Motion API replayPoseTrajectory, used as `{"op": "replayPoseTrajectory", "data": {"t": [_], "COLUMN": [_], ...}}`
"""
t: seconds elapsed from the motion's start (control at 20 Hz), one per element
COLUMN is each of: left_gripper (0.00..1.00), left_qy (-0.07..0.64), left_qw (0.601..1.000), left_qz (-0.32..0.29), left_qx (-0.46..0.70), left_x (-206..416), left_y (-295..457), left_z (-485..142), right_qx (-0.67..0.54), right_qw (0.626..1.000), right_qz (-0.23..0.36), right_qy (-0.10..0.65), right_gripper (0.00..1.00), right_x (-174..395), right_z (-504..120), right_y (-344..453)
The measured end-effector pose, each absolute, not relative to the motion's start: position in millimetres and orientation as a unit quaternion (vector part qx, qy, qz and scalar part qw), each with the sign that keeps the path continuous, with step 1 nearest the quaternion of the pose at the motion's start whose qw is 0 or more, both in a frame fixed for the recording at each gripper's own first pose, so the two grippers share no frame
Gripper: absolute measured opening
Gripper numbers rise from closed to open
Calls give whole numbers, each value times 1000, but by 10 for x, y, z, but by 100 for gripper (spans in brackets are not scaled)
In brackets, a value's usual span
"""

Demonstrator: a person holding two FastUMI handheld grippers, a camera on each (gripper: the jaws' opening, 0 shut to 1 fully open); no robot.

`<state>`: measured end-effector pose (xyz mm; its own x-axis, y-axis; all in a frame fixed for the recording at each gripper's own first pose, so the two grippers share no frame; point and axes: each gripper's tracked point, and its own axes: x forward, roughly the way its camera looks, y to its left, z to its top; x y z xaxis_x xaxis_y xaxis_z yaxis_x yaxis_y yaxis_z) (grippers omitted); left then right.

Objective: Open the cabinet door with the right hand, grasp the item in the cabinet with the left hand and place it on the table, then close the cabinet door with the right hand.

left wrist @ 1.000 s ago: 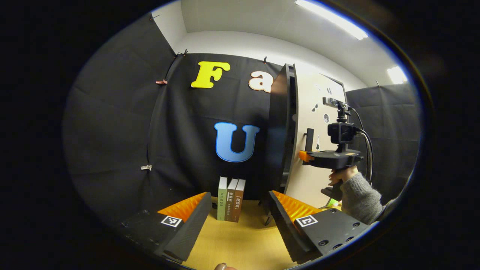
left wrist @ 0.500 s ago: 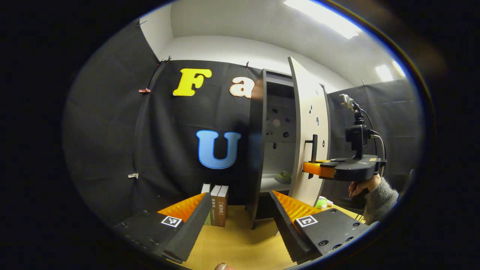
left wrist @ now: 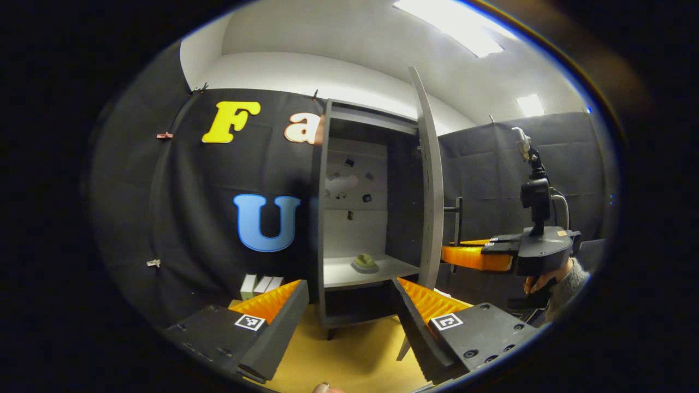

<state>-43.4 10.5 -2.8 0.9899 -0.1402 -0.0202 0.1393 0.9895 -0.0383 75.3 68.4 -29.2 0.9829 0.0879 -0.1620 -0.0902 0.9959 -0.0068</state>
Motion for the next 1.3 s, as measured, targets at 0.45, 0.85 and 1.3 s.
{"op": "replayPoseTrajectory", "data": {"t": [0.45,0.85,1.3], "left_gripper": [95,94,95], "left_qy": [0,21,25], "left_qw": [988,983,988], "left_qz": [-156,-181,-151], "left_qx": [-13,-27,-26], "left_x": [-53,-86,-166], "left_y": [-716,-842,-682], "left_z": [53,-21,-51], "right_qx": [-1,-26,32], "right_qw": [997,994,992], "right_qz": [-8,-76,-94], "right_qy": [77,77,77], "right_gripper": [13,12,6], "right_x": [453,402,333], "right_z": [-236,-197,-198], "right_y": [47,-463,-938]}}
